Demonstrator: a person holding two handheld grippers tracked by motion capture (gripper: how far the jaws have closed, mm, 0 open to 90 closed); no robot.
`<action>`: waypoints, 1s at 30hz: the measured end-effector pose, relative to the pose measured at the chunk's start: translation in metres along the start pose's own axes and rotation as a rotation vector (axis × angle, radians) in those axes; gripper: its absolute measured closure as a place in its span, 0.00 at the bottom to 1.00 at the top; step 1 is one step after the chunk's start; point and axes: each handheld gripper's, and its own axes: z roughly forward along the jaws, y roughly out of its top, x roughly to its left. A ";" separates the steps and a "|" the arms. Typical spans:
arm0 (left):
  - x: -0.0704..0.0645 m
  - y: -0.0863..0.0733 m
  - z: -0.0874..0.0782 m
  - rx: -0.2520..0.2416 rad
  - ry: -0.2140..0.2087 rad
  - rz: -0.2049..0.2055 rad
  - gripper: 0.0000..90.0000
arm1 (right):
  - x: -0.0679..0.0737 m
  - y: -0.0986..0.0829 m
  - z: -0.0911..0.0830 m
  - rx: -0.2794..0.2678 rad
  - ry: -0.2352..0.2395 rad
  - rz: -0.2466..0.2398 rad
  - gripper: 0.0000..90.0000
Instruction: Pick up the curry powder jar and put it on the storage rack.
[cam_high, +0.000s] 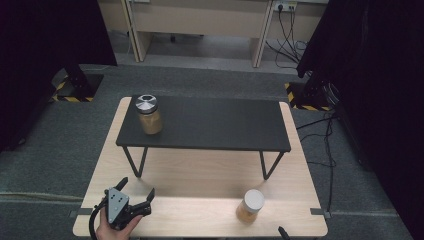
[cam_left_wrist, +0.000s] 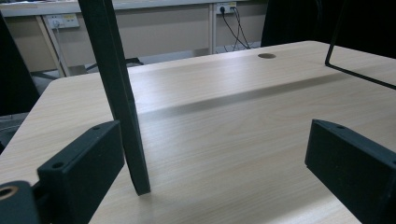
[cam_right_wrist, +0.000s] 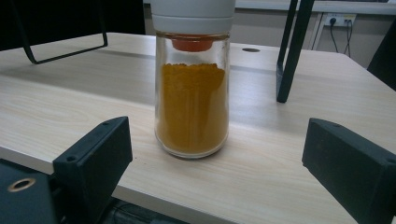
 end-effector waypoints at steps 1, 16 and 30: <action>0.000 0.000 0.000 0.003 -0.002 0.001 0.04 | 0.001 0.000 0.001 0.001 0.001 -0.004 0.09; 0.000 0.001 0.002 0.010 -0.009 0.000 0.04 | -0.001 0.008 0.027 0.006 0.013 -0.020 0.09; -0.001 0.003 0.004 0.003 -0.020 0.001 0.04 | -0.001 0.016 0.056 0.016 0.040 -0.033 0.10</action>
